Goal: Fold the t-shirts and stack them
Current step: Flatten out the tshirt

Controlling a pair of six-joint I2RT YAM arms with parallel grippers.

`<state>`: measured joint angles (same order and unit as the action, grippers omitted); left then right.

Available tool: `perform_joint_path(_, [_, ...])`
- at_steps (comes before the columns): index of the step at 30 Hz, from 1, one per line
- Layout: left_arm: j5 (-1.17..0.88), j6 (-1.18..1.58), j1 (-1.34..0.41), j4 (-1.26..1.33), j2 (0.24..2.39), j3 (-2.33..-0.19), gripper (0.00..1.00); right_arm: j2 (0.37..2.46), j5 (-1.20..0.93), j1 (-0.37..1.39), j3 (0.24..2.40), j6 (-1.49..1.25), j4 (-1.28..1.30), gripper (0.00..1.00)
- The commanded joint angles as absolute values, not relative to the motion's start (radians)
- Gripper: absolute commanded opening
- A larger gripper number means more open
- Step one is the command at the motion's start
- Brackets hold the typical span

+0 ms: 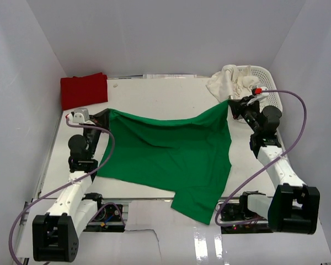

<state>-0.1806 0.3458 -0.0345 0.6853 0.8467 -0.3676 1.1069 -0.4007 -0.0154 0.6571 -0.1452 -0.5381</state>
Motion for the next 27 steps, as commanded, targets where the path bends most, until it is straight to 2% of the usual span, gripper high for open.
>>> perform_joint_path(1, [-0.127,0.362,-0.029,0.784,0.923,-0.379,0.0,1.189,-0.393,-0.015,0.735,-0.135,-0.631,0.08])
perform_joint_path(14, [-0.178,0.379,-0.034,0.945,1.463,-0.552,0.0,1.67,-0.426,-0.002,1.041,-0.112,-0.517,0.08])
perform_joint_path(27, [-0.224,0.367,-0.035,0.936,1.764,-0.802,0.0,1.979,-0.428,-0.002,1.41,-0.086,-0.292,0.08])
